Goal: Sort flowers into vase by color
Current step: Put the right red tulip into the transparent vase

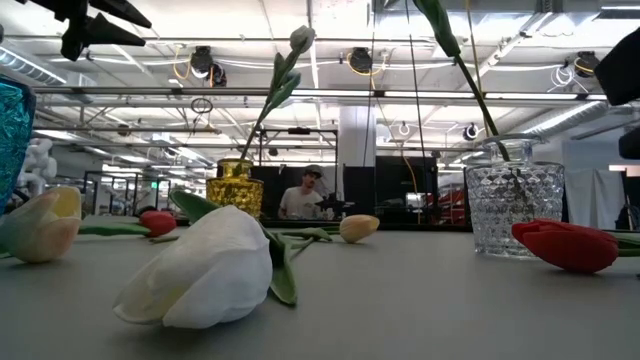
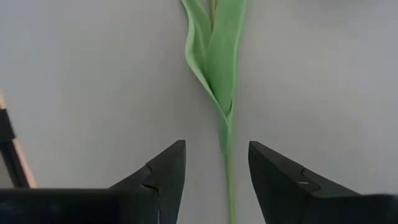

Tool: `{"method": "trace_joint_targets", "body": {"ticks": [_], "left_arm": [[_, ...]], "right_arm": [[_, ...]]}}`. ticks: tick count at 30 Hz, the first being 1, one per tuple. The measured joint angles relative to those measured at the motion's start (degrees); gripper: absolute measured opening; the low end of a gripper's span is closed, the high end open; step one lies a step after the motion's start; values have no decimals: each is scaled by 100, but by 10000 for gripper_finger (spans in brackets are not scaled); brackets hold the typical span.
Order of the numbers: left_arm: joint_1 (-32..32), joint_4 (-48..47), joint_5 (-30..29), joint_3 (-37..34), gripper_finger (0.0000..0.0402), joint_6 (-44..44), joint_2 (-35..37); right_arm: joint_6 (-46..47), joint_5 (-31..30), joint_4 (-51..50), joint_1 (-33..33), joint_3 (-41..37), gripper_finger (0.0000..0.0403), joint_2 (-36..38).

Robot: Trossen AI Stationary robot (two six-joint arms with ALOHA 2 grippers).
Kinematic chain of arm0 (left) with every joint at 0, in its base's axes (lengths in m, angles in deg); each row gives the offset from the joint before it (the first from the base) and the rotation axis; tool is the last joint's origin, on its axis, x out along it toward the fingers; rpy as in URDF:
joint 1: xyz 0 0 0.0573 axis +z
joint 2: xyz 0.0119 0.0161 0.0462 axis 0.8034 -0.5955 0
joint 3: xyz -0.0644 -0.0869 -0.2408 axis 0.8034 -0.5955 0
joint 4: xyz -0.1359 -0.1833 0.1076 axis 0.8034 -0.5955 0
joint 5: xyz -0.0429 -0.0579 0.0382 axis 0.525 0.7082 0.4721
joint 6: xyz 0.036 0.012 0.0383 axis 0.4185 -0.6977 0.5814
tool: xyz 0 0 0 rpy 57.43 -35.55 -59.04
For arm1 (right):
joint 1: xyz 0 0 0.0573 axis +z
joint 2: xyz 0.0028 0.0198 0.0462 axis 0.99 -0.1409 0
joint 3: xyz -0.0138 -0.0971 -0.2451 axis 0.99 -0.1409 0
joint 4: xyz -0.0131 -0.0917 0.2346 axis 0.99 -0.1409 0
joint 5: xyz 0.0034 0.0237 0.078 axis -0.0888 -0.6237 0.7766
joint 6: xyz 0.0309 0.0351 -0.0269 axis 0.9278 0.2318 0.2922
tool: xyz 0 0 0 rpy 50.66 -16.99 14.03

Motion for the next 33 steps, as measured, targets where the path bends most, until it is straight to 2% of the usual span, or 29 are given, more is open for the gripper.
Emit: {"method": "trace_joint_targets", "body": {"ticks": [7,20,33], "left_arm": [[1,0,0,0,171,-37,-1],[0,3,33,0,171,-35,0],[0,4,44,0,171,-33,0]], "right_arm": [[61,22,287,0,0,167,-325],[59,-7,264,0,0,163,-390],[70,13,294,0,0,71,-390]]}}
